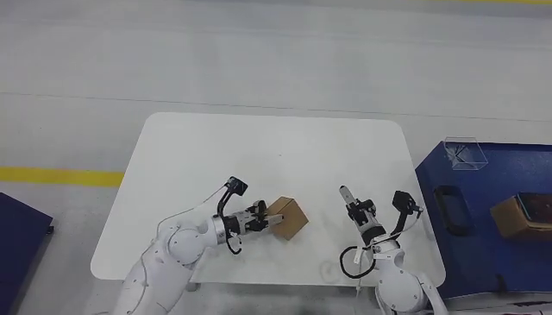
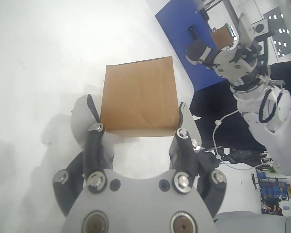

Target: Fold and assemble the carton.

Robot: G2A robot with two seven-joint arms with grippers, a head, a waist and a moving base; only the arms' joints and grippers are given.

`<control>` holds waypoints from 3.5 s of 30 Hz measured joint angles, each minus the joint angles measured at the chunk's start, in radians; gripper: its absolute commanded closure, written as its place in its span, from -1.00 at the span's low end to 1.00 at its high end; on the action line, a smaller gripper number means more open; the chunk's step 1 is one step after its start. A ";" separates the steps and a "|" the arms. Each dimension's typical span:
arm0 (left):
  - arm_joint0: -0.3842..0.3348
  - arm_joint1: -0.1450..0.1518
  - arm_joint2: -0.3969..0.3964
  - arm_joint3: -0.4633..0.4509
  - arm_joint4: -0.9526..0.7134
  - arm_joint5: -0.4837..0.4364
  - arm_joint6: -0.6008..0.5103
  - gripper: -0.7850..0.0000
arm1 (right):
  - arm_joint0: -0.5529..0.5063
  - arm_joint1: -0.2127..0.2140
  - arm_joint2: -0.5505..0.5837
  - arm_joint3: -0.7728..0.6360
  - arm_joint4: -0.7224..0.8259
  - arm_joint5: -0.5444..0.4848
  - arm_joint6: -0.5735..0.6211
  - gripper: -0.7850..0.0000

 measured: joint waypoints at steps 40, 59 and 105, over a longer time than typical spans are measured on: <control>-0.056 -0.087 0.318 -0.230 0.754 0.453 0.288 1.00 | 0.039 -0.010 0.019 0.049 0.016 0.191 -0.021 -1.00; -0.083 -0.127 0.326 -0.164 0.727 0.474 0.321 1.00 | 0.039 -0.010 0.019 0.049 0.016 0.191 -0.021 -1.00; 0.157 -0.096 0.226 -0.520 0.956 0.670 0.469 -1.00 | 0.039 -0.010 0.019 0.049 0.016 0.191 -0.021 -1.00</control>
